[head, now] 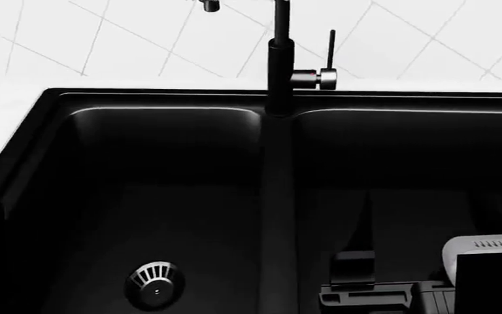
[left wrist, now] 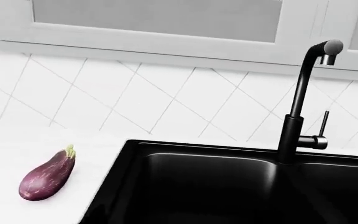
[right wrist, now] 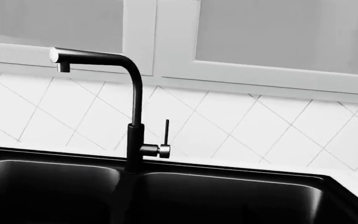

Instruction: There is a mixed pile of frozen fruits and vegetables on the counter. Locate all the frozen vegetables and place the items in a bowl on the counter. Take all the frozen fruits and defrost them in a running sink.

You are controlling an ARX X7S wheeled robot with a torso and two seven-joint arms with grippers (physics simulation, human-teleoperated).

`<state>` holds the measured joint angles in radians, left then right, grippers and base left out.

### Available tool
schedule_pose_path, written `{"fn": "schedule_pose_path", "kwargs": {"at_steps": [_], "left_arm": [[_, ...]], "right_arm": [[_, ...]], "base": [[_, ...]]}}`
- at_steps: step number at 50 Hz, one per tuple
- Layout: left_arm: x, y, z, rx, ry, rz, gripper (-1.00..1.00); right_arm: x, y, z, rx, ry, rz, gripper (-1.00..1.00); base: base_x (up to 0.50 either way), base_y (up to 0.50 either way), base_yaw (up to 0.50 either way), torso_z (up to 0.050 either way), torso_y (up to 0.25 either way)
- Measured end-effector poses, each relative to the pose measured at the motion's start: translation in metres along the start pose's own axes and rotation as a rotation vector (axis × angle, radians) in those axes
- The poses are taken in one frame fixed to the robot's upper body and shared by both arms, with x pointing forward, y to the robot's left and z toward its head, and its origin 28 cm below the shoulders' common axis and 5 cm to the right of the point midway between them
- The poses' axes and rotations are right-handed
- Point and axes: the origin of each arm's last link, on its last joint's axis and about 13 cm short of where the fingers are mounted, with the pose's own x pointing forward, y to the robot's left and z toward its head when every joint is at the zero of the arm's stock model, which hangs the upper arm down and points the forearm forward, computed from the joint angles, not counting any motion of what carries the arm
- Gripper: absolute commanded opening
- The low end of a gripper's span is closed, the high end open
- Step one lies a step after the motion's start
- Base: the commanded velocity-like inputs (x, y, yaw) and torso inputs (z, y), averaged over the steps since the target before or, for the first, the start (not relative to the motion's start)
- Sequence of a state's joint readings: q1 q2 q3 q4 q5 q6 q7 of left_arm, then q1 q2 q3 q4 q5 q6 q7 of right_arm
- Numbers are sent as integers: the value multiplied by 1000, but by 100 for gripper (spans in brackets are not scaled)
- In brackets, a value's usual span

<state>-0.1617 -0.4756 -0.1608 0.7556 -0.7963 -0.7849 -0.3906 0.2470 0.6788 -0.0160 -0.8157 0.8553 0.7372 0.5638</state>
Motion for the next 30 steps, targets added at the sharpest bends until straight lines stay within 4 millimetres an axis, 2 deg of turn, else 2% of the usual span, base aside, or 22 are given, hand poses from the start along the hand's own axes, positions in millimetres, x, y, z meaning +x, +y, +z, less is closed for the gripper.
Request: {"fn": "schedule_pose_path", "kwargs": {"at_steps": [25,30], "left_arm": [[0,-1,-1,5,3,-3,100],[0,-1,-1,8,6,-6,100]], "right_arm": [[0,-1,-1,8,-1,-12,100],[0,-2,-1,10,-9,-22,100]], "base": [[29,500,0,0,0],[213,491,0,0,0]]}}
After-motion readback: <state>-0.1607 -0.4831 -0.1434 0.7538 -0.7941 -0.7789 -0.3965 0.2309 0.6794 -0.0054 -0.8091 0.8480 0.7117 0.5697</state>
